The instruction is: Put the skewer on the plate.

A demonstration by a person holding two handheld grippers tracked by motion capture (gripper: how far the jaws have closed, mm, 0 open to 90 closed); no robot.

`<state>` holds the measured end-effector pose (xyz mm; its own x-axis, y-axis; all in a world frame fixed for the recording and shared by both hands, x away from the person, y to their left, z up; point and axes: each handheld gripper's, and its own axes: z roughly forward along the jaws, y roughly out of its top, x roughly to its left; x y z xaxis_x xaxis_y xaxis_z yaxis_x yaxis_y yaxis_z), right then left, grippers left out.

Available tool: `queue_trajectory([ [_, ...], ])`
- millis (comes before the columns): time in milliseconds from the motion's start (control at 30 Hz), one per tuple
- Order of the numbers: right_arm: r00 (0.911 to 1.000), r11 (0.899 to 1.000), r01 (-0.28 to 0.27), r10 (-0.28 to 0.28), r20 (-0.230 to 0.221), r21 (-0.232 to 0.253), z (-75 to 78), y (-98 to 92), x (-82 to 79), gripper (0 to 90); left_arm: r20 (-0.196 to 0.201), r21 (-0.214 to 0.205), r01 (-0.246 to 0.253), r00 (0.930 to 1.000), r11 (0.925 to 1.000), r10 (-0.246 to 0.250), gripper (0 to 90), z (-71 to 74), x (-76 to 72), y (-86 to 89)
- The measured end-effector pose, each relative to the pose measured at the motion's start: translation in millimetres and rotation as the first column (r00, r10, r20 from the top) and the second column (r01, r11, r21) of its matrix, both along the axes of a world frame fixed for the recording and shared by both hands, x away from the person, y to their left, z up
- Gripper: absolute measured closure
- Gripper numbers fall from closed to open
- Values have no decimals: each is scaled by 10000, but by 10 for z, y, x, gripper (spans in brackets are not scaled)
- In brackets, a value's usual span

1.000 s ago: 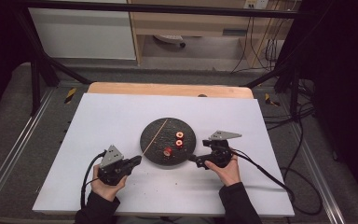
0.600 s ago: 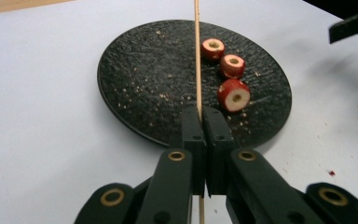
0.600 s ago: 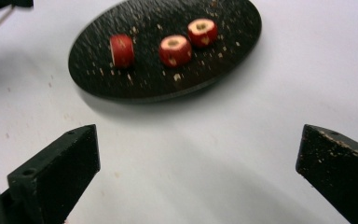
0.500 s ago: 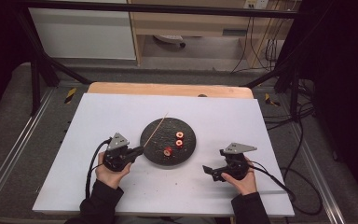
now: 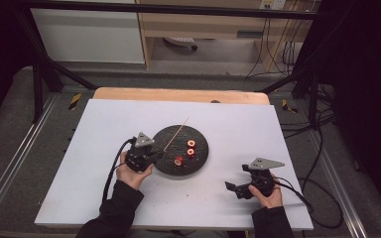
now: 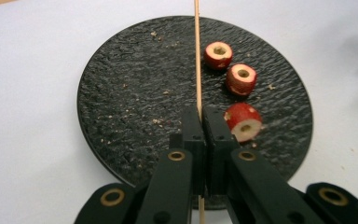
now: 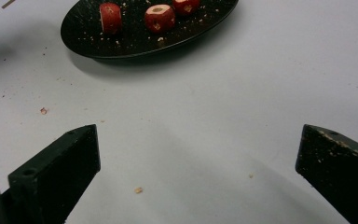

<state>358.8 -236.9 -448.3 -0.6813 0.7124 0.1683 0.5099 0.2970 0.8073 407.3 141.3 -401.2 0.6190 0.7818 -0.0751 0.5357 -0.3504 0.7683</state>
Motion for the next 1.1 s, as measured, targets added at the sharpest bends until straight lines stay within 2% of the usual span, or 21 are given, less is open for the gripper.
queue_trajectory([
  [200, 10000, 9999, 32, -32, 8, 105, -8, -30, -19, 9, -283, 471, -307, 9991, 9984, 321, 883, -93, 140, -136],
  [300, 10000, 10000, 30, -30, 18, 26, -18, -34, -20, 9, -421, 833, -471, 9978, 9954, 507, 882, -161, 199, -183],
  [433, 10000, 10000, 0, 0, 28, 53, -19, -32, -17, 10, -654, 1048, -576, 9958, 9928, 647, 882, -236, 260, -208],
  [733, 10000, 10000, -13, 13, 6, 97, -22, -28, -16, 11, -852, 1160, -597, 9939, 9915, 698, 882, -288, 287, -256],
  [833, 10000, 10000, -12, 12, -10, 81, -26, -25, -16, 11, -808, 1260, -575, 9944, 9904, 680, 882, -303, 288, -274],
  [967, 10000, 10000, -25, 25, -48, 62, -29, -22, -16, 11, -776, 1193, -589, 9946, 9911, 685, 880, -308, 294, -279],
  [1100, 10000, 10000, -21, 21, -47, 19, -31, -22, -15, 11, -793, 1136, -547, 9948, 9920, 640, 835, -300, 292, -259],
])
